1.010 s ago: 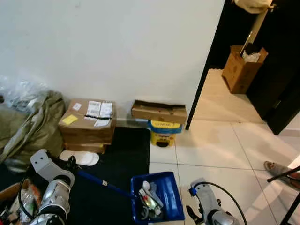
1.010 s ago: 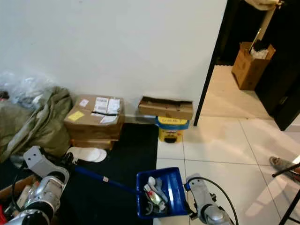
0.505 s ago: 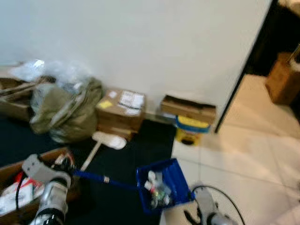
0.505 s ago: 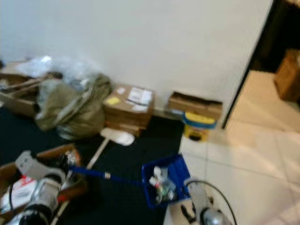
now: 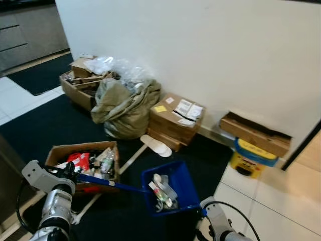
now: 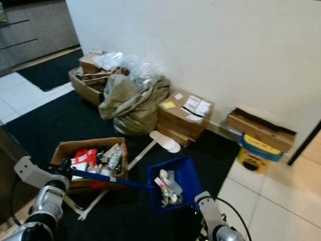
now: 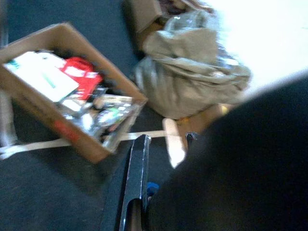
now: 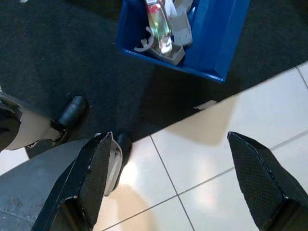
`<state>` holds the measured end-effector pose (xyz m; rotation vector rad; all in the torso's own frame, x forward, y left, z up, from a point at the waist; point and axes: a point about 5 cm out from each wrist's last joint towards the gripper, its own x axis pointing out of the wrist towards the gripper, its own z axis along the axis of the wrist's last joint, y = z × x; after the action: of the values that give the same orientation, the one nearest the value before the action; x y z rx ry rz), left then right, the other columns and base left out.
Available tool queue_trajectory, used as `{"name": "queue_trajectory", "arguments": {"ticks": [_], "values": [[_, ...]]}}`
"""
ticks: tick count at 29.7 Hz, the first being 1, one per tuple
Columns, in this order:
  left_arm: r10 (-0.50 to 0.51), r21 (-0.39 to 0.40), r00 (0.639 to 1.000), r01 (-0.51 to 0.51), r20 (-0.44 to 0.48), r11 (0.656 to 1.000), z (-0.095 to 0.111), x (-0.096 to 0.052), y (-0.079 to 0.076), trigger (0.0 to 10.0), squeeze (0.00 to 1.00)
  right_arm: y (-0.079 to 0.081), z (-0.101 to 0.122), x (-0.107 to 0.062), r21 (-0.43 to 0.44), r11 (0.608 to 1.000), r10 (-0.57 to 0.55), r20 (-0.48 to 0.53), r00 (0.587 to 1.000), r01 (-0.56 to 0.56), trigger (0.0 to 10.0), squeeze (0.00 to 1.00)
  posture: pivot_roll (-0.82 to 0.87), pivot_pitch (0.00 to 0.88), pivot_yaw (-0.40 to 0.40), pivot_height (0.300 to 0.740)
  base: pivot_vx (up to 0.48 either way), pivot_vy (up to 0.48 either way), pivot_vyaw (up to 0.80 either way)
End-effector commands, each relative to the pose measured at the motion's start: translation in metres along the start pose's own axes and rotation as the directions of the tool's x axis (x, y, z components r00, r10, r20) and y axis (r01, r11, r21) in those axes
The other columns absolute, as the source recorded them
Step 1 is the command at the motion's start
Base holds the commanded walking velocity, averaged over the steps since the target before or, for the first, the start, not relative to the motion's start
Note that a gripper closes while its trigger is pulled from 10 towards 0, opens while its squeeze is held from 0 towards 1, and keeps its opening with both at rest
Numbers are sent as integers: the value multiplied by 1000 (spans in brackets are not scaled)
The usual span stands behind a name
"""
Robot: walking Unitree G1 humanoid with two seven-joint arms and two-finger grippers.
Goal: Sweep floor
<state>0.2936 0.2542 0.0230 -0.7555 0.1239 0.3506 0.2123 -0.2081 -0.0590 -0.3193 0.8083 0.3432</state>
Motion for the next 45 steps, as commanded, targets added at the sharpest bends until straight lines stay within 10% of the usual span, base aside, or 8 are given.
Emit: {"name": "queue_trajectory", "arguments": {"ticks": [1,18,32,45], "values": [[-12,-41,999,14,38,999,7,3,-3,10000,0,1,-1,0,-2,1000,6,-2,1000,-6,10000,0,-163,72,9,740,0,0,775],[-45,-31,997,47,61,998,8,5,-12,10000,0,-3,-3,-1,-23,999,-23,-12,1000,22,10000,0,-156,63,3,740,0,0,638],[-186,-94,955,212,229,973,46,23,-61,10000,0,-4,-4,-2,-60,998,-13,-25,1000,12,10000,0,-149,61,-3,740,371,0,0],[-201,-103,934,240,295,965,63,23,-69,10000,0,1,-8,-2,-58,998,-6,-35,999,4,10000,0,-143,74,-7,740,396,0,0]]}}
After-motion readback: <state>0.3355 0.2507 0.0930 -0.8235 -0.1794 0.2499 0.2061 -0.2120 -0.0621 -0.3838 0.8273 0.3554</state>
